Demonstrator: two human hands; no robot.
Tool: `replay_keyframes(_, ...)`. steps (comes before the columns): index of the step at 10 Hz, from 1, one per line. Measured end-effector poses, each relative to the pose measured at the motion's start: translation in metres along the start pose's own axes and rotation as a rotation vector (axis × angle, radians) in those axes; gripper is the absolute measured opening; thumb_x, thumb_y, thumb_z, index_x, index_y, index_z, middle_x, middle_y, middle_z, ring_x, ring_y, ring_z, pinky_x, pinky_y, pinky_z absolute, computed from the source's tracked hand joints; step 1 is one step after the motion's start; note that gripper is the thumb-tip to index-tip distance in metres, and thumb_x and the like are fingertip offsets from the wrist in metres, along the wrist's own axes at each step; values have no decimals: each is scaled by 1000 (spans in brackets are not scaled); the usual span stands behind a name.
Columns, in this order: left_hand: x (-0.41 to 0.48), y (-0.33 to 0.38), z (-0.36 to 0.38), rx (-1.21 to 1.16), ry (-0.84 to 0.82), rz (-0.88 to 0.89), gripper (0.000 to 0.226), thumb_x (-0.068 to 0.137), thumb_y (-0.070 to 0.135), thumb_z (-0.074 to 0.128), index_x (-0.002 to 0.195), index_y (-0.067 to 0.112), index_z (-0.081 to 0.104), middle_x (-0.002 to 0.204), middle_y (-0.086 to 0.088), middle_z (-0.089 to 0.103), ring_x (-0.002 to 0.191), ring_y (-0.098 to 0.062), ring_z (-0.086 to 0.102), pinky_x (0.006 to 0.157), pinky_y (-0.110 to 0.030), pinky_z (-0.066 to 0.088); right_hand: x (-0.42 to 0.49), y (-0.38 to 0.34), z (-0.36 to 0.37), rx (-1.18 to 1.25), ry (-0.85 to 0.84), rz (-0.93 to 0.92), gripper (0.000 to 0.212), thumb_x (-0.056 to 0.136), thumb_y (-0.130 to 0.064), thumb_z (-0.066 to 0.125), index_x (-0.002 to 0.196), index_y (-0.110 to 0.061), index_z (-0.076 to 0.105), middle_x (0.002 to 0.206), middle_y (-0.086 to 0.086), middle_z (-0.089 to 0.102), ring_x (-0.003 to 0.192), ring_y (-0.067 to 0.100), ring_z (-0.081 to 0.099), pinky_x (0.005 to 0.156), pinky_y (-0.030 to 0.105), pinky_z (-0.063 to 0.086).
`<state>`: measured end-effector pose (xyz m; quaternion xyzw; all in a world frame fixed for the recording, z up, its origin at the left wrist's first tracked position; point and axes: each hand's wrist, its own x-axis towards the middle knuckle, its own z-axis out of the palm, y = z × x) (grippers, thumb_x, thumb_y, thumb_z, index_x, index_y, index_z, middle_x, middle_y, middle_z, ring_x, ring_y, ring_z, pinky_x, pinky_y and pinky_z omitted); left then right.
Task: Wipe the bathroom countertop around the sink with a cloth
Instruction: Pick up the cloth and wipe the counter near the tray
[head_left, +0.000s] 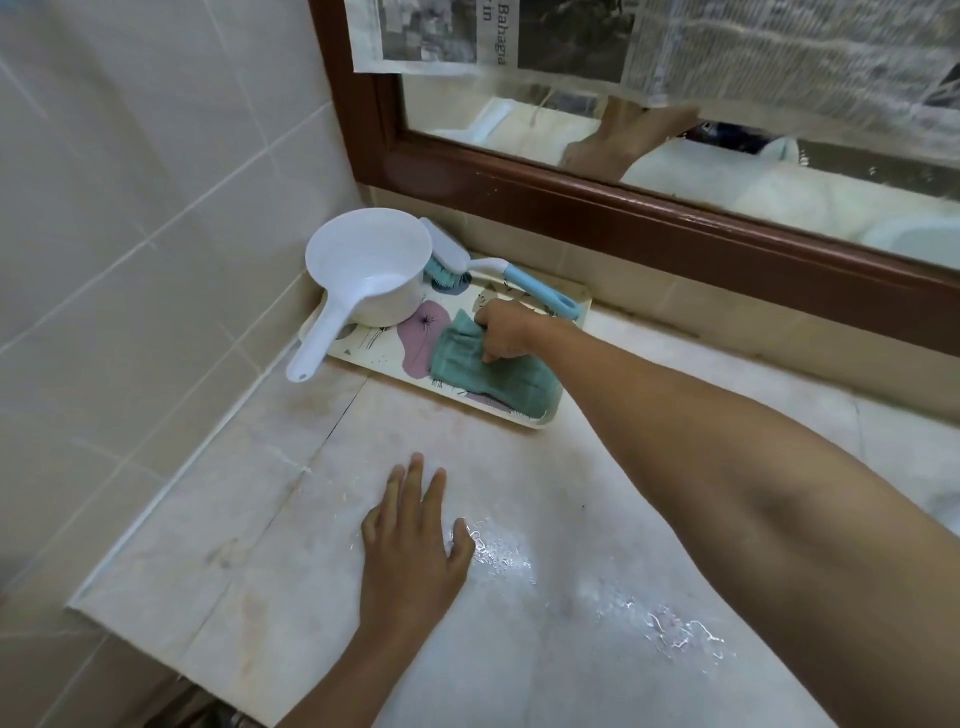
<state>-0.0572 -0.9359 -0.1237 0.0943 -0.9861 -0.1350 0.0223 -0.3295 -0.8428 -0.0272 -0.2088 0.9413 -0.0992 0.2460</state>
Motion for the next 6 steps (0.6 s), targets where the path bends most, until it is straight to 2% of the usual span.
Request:
replay_keyframes(1,1,0,1,4,12,0,60,87,46,37,140,21,49,157,-3,30,143,-24,31,102,-46,38,-3,7,15,-19,108,27,21,83,-9,57,102,-14,54,101,6,58,91,24,53,70,35,40)
replay_keyframes(2,1,0,1,-2,15,3,59,86,44,39,139,20,50,157,-3,32,142,-24,32,101,-45,38,-16,9,26,-59,231,48,31,84,-10,50,115,-17,53,105,6,60,97,27,54,72,39,42)
replay_keyframes(3,1,1,-2,1,5,7,60,86,44,38,138,19,51,156,-4,33,141,-26,33,100,-45,39,-32,12,34,1,316,63,35,84,-10,48,119,-16,52,111,9,60,101,28,55,80,42,48)
replay_keyframes(4,2,2,-4,-7,16,7,60,84,44,38,136,17,53,154,-6,36,139,-27,36,98,-46,40,-57,11,39,71,375,86,34,82,-8,49,116,-16,54,112,9,61,102,29,56,78,40,49)
replay_keyframes(5,1,1,-5,-16,-23,1,59,83,45,38,132,18,57,151,-8,41,136,-29,41,96,-46,42,-83,11,44,216,423,137,46,80,-9,51,125,-21,55,114,10,61,101,31,57,75,37,49)
replay_keyframes(6,11,6,-16,-44,-62,-29,57,80,43,42,126,17,62,146,-11,47,131,-33,46,93,-47,44,-120,14,59,381,512,230,48,80,-10,54,127,-22,56,117,12,61,103,32,57,80,38,50)
